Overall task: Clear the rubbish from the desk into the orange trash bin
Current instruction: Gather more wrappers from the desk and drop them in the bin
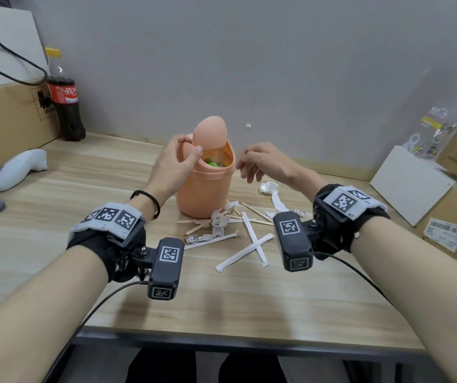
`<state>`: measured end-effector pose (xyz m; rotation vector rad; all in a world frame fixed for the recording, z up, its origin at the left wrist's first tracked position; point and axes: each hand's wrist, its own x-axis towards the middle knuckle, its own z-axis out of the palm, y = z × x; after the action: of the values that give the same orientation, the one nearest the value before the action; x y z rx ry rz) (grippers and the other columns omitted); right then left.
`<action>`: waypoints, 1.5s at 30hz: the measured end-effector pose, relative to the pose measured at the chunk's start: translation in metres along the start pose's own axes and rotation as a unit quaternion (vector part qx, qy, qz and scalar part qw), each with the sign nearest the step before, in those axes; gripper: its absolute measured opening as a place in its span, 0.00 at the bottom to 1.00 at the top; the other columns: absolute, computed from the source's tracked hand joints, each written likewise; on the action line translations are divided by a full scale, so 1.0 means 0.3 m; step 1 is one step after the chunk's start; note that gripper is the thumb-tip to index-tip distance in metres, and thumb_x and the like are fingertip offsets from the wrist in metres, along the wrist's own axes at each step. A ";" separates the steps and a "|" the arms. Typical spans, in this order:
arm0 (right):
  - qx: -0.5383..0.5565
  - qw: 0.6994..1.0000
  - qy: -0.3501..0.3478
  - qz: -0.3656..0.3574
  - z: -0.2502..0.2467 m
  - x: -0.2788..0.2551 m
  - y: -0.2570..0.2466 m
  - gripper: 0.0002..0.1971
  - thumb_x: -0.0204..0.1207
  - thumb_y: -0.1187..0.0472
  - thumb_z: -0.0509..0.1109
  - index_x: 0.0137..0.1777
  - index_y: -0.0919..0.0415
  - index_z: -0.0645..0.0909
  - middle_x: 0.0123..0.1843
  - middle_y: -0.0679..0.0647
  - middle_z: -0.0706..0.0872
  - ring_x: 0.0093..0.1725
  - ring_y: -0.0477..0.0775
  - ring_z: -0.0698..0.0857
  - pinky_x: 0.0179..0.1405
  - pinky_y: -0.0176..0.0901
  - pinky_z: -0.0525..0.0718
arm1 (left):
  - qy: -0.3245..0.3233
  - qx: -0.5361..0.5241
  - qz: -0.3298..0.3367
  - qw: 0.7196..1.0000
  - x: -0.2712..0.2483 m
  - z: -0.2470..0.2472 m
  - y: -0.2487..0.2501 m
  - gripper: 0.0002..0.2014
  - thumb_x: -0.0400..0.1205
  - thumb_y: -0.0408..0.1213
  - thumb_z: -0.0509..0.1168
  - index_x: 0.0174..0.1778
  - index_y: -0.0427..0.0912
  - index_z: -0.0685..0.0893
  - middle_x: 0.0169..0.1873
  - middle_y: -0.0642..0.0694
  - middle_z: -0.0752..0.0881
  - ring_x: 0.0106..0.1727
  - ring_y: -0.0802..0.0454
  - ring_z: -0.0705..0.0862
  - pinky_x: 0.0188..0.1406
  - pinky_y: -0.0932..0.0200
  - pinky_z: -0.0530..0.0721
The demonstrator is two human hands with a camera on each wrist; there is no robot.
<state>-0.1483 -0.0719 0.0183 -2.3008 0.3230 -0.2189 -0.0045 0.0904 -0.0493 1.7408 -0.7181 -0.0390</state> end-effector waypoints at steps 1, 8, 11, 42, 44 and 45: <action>-0.014 0.999 -0.040 0.013 0.004 -0.008 0.008 0.11 0.80 0.66 0.59 0.44 0.64 0.83 0.37 0.56 0.86 0.36 0.55 0.84 0.31 0.41 0.76 | 0.000 -0.001 0.000 1.000 0.000 0.000 0.000 0.14 0.83 0.57 0.64 0.63 0.60 0.76 0.60 0.54 0.82 0.65 0.53 0.79 0.64 0.51 0.78; -0.199 0.955 -0.218 0.017 0.117 -0.008 0.066 0.16 0.82 0.63 0.64 0.69 0.59 0.80 0.57 0.48 0.84 0.48 0.50 0.87 0.41 0.37 0.86 | -0.010 -0.002 -0.004 1.000 0.001 -0.006 0.005 0.17 0.84 0.56 0.65 0.66 0.56 0.76 0.60 0.53 0.82 0.65 0.52 0.80 0.63 0.52 0.79; -0.246 0.944 -0.218 0.012 0.173 0.004 0.092 0.23 0.78 0.57 0.71 0.72 0.58 0.77 0.67 0.50 0.81 0.60 0.52 0.84 0.57 0.44 0.86 | -0.014 -0.010 -0.007 1.000 0.002 -0.010 0.004 0.17 0.83 0.56 0.65 0.66 0.56 0.77 0.61 0.53 0.82 0.66 0.52 0.80 0.65 0.52 0.79; 0.085 0.989 0.079 -0.092 0.018 -0.009 -0.052 0.03 0.75 0.70 0.75 0.46 0.66 0.84 0.38 0.57 0.89 0.36 0.52 0.88 0.40 0.39 0.87 | -0.008 -0.004 -0.005 1.000 -0.001 -0.009 0.001 0.14 0.83 0.57 0.65 0.63 0.61 0.76 0.58 0.54 0.82 0.65 0.53 0.80 0.63 0.52 0.79; 0.102 0.976 0.162 -0.100 0.027 0.023 -0.069 0.03 0.74 0.68 0.75 0.43 0.61 0.83 0.38 0.57 0.88 0.36 0.52 0.88 0.41 0.42 0.88 | -0.008 -0.007 -0.005 1.000 -0.002 -0.011 0.002 0.14 0.83 0.57 0.65 0.63 0.61 0.76 0.58 0.55 0.82 0.64 0.54 0.80 0.62 0.54 0.79; 0.090 0.969 0.206 -0.100 0.036 0.041 -0.071 0.03 0.74 0.66 0.75 0.42 0.58 0.83 0.37 0.56 0.88 0.35 0.51 0.88 0.41 0.43 0.88 | -0.008 -0.008 -0.005 1.000 -0.003 -0.011 0.004 0.14 0.83 0.56 0.65 0.63 0.60 0.76 0.57 0.56 0.82 0.63 0.55 0.80 0.61 0.55 0.79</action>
<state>-0.1304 -0.0541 0.0273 -2.0946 0.2642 -0.8026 -0.0044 0.0935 -0.0476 1.7309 -0.7188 -0.0655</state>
